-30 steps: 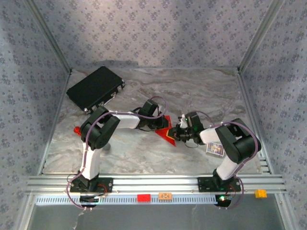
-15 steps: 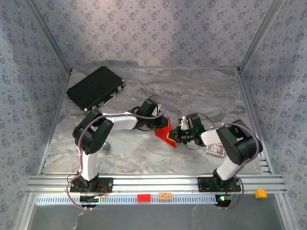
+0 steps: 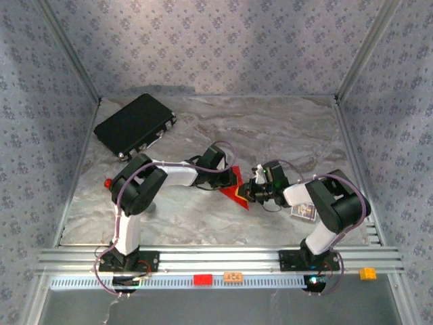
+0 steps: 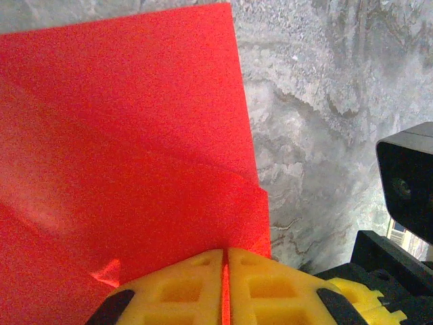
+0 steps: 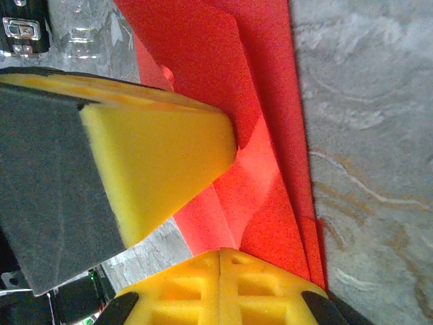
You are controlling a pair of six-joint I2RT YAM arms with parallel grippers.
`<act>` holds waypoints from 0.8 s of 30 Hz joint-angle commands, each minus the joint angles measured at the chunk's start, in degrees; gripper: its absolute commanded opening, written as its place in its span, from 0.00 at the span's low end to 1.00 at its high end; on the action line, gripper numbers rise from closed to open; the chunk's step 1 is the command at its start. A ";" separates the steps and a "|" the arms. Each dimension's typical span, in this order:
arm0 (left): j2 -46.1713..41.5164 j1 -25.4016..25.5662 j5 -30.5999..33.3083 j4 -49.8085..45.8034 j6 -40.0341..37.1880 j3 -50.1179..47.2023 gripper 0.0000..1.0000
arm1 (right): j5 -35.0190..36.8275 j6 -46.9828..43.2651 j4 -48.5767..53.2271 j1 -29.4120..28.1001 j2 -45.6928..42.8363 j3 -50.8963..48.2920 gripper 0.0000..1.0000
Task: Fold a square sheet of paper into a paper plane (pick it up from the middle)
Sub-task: Fourth fold the wing at the center of the table.
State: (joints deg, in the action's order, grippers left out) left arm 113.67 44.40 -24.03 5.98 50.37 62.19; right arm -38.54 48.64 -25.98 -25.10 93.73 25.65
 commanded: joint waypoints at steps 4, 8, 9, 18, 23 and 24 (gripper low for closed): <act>1.99 -4.40 4.71 -5.10 -1.89 1.86 0.10 | 2.69 -1.44 10.77 -0.01 0.90 -3.24 0.00; 2.50 -6.03 4.63 -6.65 -3.15 3.14 0.10 | 2.77 -1.63 10.86 -0.03 0.78 -3.40 0.00; 2.68 -6.42 4.67 -6.92 -3.45 3.42 0.10 | 2.80 -1.66 10.86 0.00 0.83 -3.49 0.00; 4.50 -10.38 5.99 -12.11 -6.28 7.35 0.10 | 2.16 -2.11 10.94 0.07 0.82 -3.64 0.00; 5.40 -12.57 6.00 -13.85 -7.63 8.90 0.10 | 1.90 -2.24 10.88 0.06 0.83 -3.69 0.00; 5.44 -12.96 6.03 -13.97 -7.78 9.04 0.10 | 1.91 -2.23 10.94 0.05 0.84 -3.76 0.00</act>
State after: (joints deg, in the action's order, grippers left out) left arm 116.71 33.89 -23.90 -4.16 44.95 70.24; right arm -38.39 47.99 -25.78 -25.10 93.25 25.21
